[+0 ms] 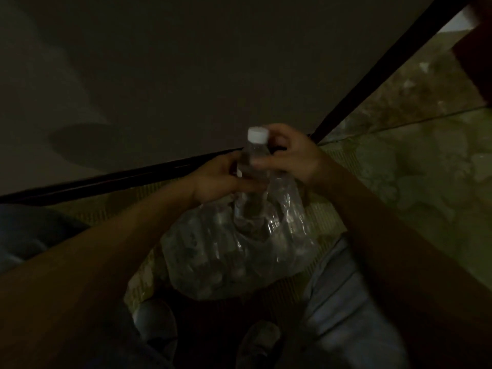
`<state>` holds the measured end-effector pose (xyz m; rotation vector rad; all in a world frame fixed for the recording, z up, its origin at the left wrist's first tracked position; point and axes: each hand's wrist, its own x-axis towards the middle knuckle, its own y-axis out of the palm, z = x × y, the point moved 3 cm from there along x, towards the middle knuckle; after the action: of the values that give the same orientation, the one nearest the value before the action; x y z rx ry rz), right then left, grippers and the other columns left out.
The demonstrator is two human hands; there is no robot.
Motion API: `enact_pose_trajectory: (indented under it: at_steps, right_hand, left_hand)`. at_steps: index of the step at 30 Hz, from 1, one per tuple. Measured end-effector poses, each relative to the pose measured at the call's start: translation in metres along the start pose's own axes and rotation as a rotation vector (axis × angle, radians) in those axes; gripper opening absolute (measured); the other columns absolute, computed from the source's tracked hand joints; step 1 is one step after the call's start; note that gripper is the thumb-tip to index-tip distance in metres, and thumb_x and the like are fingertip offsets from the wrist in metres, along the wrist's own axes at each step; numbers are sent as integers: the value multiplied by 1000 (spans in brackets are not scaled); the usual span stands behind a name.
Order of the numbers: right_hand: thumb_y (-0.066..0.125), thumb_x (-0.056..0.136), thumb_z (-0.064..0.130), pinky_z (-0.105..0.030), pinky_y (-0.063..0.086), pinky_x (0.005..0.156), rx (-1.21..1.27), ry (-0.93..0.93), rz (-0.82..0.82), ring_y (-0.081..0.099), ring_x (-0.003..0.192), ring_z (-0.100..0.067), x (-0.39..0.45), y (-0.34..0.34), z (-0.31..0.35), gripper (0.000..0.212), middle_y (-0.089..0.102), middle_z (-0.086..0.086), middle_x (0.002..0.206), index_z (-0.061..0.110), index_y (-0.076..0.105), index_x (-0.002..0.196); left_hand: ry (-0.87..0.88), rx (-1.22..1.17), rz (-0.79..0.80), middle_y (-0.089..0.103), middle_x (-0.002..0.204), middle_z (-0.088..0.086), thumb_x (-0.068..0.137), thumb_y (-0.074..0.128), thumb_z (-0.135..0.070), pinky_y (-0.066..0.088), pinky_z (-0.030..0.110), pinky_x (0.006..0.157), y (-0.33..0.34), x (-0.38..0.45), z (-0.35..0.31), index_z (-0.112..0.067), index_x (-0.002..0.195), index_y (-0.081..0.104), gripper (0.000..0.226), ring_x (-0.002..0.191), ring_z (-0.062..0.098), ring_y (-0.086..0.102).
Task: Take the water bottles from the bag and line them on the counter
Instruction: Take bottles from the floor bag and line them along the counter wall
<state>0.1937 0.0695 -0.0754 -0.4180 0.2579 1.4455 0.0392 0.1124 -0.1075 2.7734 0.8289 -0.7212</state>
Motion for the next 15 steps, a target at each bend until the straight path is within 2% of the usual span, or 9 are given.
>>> enact_pose_trajectory:
  at_steps: [2, 3, 5, 8, 10, 12, 14, 15]
  right_hand:
    - [65, 90, 16, -25, 50, 57, 225, 80, -99, 61, 68, -18, 2, 1, -9, 20, 66, -5, 93, 12, 58, 108]
    - [59, 94, 22, -25, 50, 55, 291, 147, -126, 59, 63, -17, 3, 2, -14, 17, 65, -8, 87, 8, 59, 103]
    - [43, 101, 26, -29, 51, 57, 258, 322, -128, 59, 62, -20, 4, 5, -29, 30, 62, -13, 79, 3, 58, 91]
    - [38, 101, 17, -27, 49, 59, -131, 495, 23, 60, 65, -23, 4, 22, -60, 31, 59, -15, 77, 1, 58, 83]
    - [45, 97, 14, -26, 47, 60, -577, 433, 170, 64, 80, -30, 11, 35, -86, 25, 63, -19, 92, -4, 63, 100]
    - [51, 94, 19, -28, 49, 79, -910, 390, 324, 60, 107, -33, 17, 46, -111, 34, 61, -21, 119, -2, 61, 119]
    - [54, 92, 26, -34, 45, 101, -1052, 427, 372, 53, 119, -34, 23, 47, -134, 41, 54, -20, 132, 2, 58, 126]
    - [56, 91, 28, -37, 43, 105, -1082, 436, 351, 53, 120, -33, 25, 47, -143, 44, 53, -19, 135, 5, 58, 128]
  left_hand:
    - [-29, -1, -36, 71, 115, 0, 79, 79, -18, 58, 26, 83, -1, -1, 3, -18, 127, 61, 52, 105, 16, 69]
    - [-49, 15, -67, 72, 111, -1, 78, 80, -21, 58, 24, 78, -2, -3, 5, -19, 126, 62, 52, 102, 15, 70]
    - [-88, 64, -161, 73, 107, -1, 74, 82, -30, 57, 27, 77, -9, -4, 12, -19, 123, 63, 54, 98, 16, 70]
    - [-205, 138, -260, 74, 101, -1, 68, 79, -51, 56, 41, 90, -18, -6, 26, -24, 111, 68, 52, 94, 18, 71]
    - [-295, 147, -271, 73, 103, 1, 73, 75, -55, 55, 42, 92, -21, -5, 35, -24, 108, 69, 47, 95, 20, 70]
    - [-368, 195, -220, 71, 107, 4, 76, 73, -55, 54, 44, 95, -22, -4, 39, -22, 107, 68, 45, 98, 23, 68]
    - [-411, 257, -128, 70, 111, 5, 72, 75, -58, 53, 45, 96, -19, -3, 39, -21, 114, 67, 57, 99, 24, 68]
    - [-408, 305, -85, 69, 115, 4, 70, 74, -60, 53, 45, 96, -17, -3, 39, -22, 120, 64, 63, 101, 24, 67]
